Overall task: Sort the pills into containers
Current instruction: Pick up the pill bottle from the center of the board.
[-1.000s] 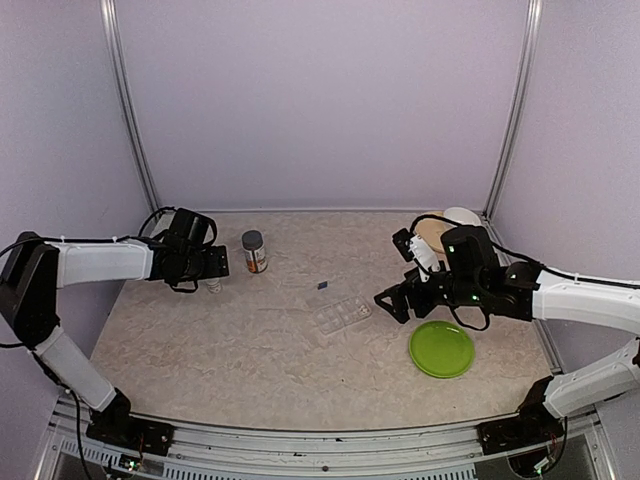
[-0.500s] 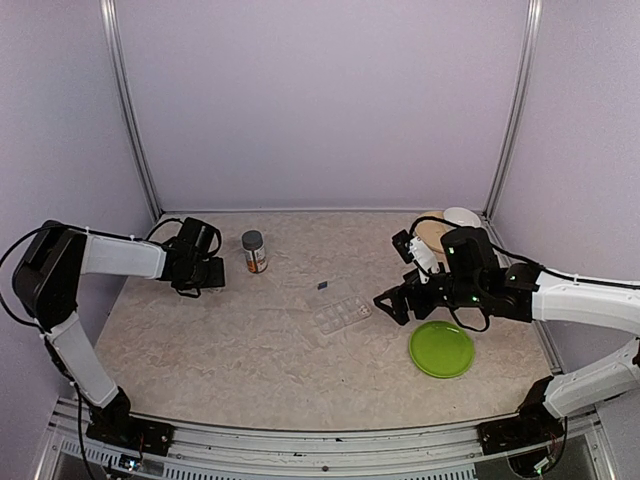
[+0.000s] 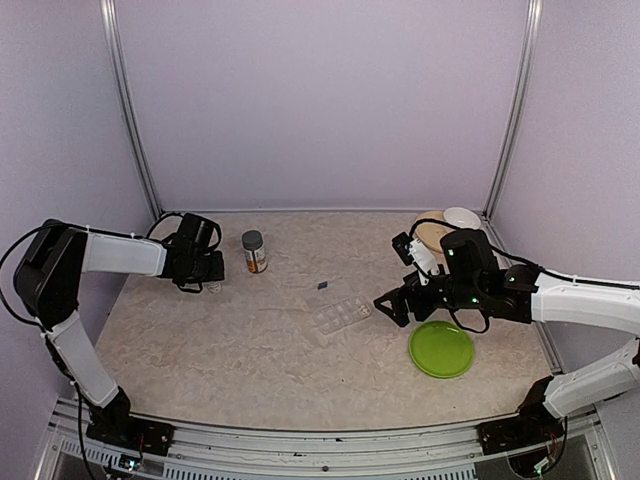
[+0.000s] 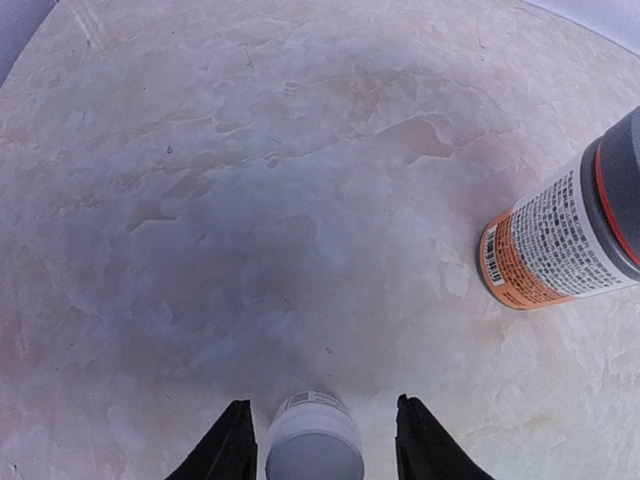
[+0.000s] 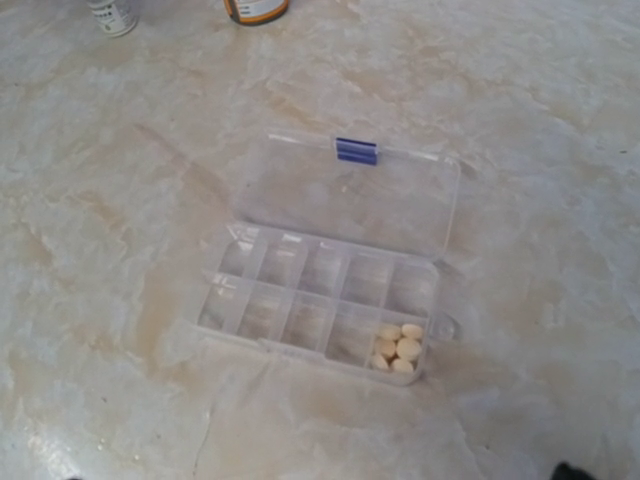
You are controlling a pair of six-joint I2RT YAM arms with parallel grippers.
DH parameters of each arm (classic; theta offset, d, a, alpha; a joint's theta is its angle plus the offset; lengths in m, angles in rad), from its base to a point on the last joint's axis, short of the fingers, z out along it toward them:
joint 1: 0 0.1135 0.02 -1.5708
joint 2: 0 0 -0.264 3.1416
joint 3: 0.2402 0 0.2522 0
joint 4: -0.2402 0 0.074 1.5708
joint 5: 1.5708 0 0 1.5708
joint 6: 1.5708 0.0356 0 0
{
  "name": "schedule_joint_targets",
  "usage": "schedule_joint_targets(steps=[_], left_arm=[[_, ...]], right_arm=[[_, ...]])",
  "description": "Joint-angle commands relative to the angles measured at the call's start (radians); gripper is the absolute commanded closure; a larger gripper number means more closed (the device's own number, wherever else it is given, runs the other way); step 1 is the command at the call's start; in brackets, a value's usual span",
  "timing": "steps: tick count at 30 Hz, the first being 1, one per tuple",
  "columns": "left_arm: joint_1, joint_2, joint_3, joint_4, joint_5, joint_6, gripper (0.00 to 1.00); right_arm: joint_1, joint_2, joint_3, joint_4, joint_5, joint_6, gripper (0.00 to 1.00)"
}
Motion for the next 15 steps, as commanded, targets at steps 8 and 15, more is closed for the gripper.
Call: schedule_joint_targets(steps=[8,15], left_arm=[[0.005,0.024,0.022,0.002,0.003,0.007,0.60],[0.005,0.021,0.019,-0.003,-0.002,0.004,0.66]], right_arm=[[-0.011,0.010,0.008,0.026,-0.011,0.005,0.00],[-0.011,0.012,0.011,0.023,-0.010,0.005,0.00]])
